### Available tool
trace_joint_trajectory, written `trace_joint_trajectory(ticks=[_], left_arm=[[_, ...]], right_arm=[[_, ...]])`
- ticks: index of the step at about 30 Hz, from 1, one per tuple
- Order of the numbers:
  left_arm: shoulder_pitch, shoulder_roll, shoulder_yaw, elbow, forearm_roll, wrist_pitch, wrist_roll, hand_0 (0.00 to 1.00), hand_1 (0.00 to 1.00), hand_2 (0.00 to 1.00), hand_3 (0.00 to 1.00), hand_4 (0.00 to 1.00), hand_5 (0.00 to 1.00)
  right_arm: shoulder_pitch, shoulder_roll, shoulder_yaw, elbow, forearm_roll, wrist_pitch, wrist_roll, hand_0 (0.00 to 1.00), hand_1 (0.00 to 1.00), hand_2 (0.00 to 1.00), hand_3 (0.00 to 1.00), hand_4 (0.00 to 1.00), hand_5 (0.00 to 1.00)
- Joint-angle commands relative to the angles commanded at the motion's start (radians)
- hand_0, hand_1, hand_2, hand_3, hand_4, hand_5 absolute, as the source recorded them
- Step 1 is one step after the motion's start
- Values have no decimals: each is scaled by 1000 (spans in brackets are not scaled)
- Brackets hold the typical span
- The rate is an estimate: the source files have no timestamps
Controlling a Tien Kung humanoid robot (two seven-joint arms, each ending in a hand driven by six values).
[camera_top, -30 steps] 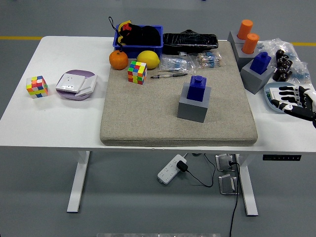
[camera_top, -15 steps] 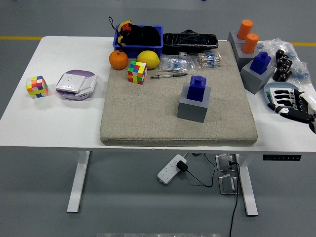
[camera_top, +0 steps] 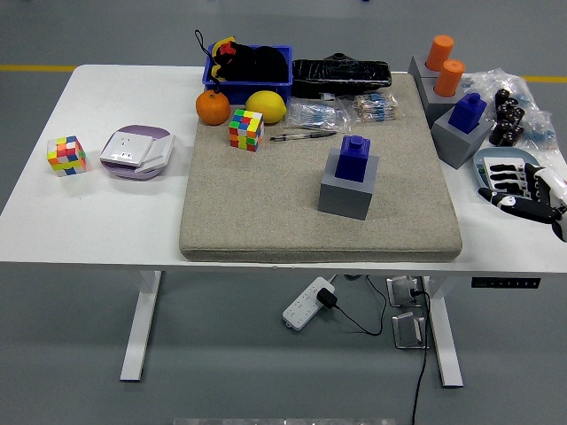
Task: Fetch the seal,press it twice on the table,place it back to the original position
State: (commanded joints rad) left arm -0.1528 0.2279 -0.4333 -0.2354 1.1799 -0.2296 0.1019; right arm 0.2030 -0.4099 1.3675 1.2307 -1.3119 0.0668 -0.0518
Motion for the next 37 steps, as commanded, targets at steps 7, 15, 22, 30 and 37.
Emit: trace_joint_trajectory(ticks=[7, 15, 22, 30, 37], left_arm=[[2, 2, 3, -1, 1, 0, -1, 820, 786, 748, 811, 680, 345], [2, 1, 6, 0, 0, 0, 1, 821, 786, 748, 810, 680, 345], [3, 1, -2, 0, 3, -1, -1, 819, 786, 748, 810, 680, 345], [3, -1, -1, 0, 0, -3, 3, 821, 786, 749, 810, 680, 345], [3, -2, -7, 1, 1, -3, 4, 820, 786, 748, 811, 681, 345]], right_arm=[[-2, 0, -3, -1, -1, 1, -2, 862, 722, 726, 718, 867, 309], [0, -2, -6, 1, -3, 3, -4, 862, 721, 726, 716, 865, 309], [-3, -2, -7, 1, 46, 3, -2, 862, 721, 726, 716, 864, 311], [-1, -5, -7, 1, 40, 4, -7, 862, 721, 726, 716, 863, 311], [-1, -5, -4, 4, 41, 5, -9, 861, 720, 725, 716, 863, 311]])
